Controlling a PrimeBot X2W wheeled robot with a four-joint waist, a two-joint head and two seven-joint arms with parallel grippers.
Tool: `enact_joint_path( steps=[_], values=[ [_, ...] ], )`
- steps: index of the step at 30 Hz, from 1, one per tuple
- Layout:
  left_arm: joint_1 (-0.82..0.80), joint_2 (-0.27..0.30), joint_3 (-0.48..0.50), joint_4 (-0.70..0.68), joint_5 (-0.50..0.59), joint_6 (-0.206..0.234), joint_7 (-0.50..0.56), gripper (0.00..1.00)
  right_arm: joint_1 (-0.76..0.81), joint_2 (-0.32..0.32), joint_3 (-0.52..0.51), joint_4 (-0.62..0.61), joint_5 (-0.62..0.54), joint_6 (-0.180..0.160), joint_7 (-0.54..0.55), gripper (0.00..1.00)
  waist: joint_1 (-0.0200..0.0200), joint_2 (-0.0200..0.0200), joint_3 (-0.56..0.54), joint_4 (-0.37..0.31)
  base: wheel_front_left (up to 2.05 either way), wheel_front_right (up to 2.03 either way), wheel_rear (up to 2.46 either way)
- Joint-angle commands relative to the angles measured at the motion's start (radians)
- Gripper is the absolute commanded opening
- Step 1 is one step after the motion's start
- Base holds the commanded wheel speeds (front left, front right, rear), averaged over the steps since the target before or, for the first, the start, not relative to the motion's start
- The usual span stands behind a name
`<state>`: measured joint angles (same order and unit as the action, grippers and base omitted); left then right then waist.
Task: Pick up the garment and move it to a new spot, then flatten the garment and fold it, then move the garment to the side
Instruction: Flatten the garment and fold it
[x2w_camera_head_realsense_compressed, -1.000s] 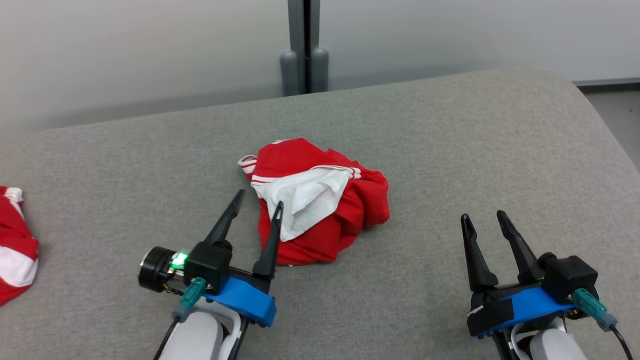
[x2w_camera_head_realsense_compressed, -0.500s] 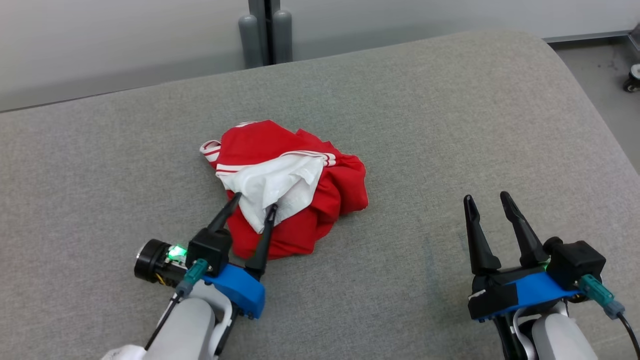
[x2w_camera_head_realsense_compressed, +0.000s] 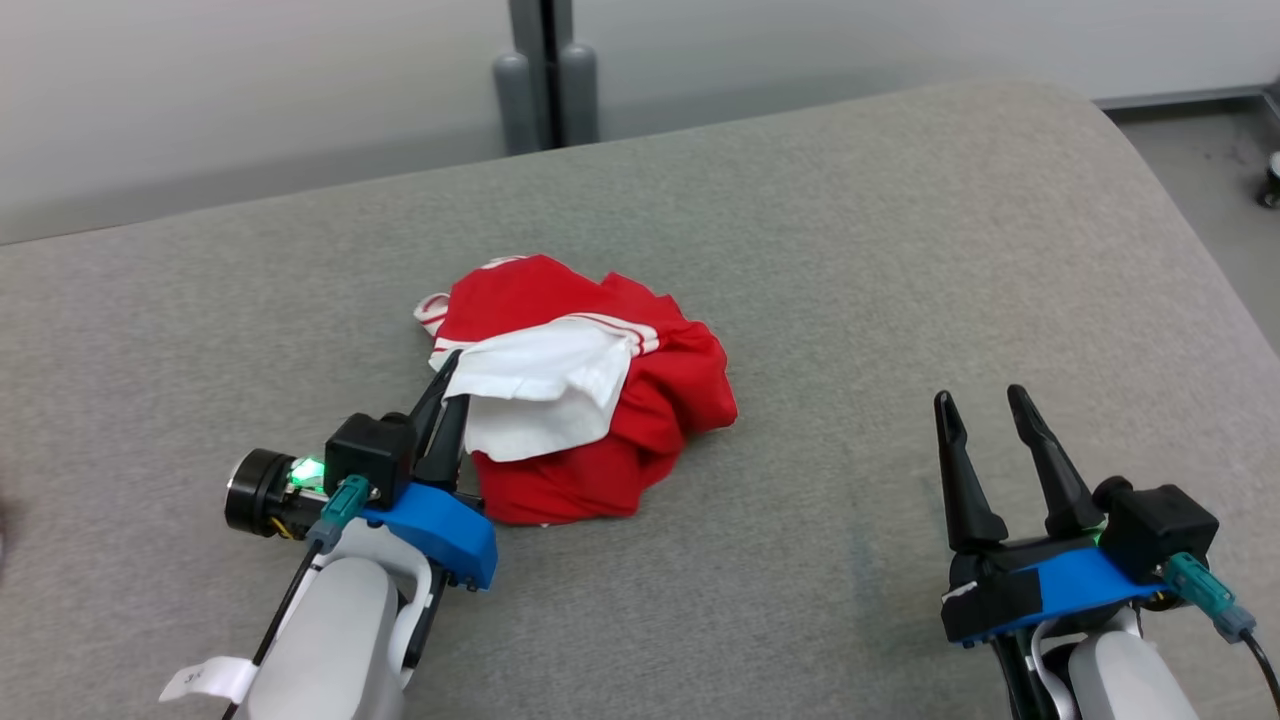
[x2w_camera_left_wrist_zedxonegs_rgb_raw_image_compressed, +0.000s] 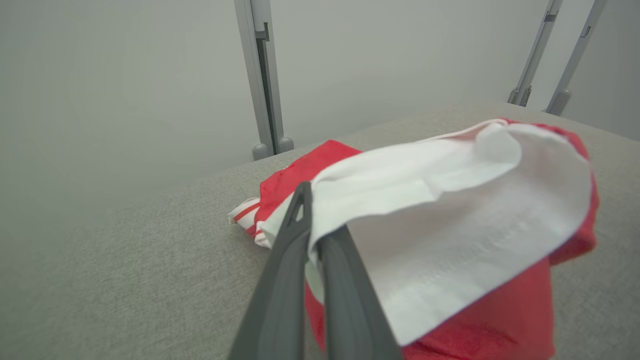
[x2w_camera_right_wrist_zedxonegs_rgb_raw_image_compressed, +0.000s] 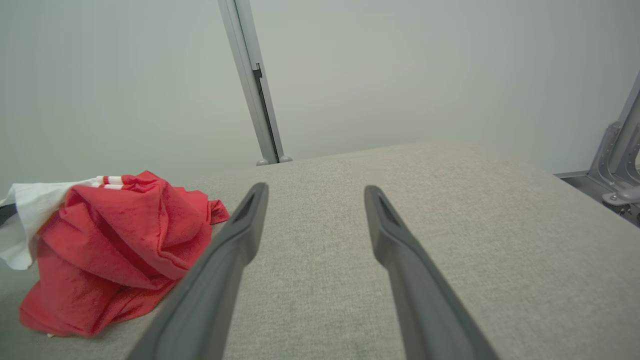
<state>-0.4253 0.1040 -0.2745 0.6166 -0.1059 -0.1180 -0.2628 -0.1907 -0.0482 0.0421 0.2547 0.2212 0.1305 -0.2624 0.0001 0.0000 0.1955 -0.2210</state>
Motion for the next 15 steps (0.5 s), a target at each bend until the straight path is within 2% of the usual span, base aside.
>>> enact_joint_path(
  steps=[1,9,15],
  values=[
    [0.014,0.006,0.005,-0.01,-0.004,0.008,-0.003,0.0,0.014,-0.004,0.0,0.002,-0.004,0.001,-0.004,1.0,-0.0001,0.0,-0.005,0.009,0.0,0.0,0.0],
    [0.123,0.026,0.058,-0.156,-0.004,0.022,-0.003,0.0,0.036,-0.004,-0.004,0.008,-0.013,0.001,-0.004,1.0,-0.0001,0.0,-0.06,0.125,0.0,0.0,0.0],
    [0.249,0.057,0.116,-0.251,-0.01,0.051,-0.003,0.0,0.054,-0.004,0.004,0.016,-0.013,0.001,-0.004,1.0,-0.0001,0.0,-0.089,0.205,0.0,0.0,0.0]
  ],
)
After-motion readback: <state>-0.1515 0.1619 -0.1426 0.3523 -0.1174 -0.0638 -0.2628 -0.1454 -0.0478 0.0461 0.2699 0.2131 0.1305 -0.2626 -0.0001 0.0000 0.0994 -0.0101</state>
